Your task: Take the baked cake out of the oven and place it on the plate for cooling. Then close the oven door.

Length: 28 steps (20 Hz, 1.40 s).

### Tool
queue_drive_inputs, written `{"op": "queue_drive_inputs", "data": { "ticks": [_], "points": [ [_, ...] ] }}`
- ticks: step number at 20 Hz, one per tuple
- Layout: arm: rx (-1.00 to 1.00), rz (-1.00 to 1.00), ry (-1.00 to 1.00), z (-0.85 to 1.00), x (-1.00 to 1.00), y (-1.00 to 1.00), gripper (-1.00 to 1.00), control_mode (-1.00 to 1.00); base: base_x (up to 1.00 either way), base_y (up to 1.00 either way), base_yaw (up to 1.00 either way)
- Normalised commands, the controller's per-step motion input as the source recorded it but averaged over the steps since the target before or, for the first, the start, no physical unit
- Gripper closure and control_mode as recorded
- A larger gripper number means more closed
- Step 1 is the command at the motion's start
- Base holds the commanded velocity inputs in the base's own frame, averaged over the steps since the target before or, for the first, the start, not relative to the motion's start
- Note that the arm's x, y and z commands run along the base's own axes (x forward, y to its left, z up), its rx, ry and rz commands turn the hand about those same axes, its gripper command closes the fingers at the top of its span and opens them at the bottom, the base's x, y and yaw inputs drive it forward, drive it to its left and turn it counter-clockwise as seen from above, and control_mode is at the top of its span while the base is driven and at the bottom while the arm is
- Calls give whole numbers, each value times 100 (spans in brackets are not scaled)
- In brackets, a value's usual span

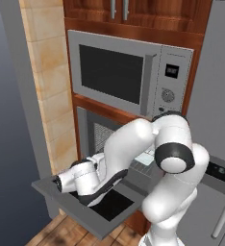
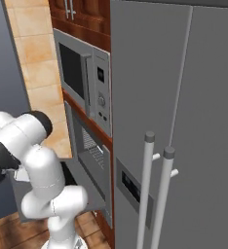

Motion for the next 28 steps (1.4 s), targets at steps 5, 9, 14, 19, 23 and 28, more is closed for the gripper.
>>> {"op": "queue_drive_inputs", "data": {
  "ticks": [5, 9, 14, 19, 23, 28],
  "points": [
    [1, 0, 5, -46, 82, -29, -100, -100, 0, 0, 0],
    [3, 0, 7, -58, 74, -13, -100, -100, 0, 0, 0],
    [1, 0, 12, -61, 65, 0, -100, -100, 0, 0, 0],
    [0, 0, 5, -51, 64, 0, -100, -100, 0, 0, 0],
    [0, 0, 3, -56, 59, -1, -100, -100, 0, 0, 0],
    [0, 0, 0, -45, 58, -7, -100, -100, 0, 0, 0]
  ]
}}
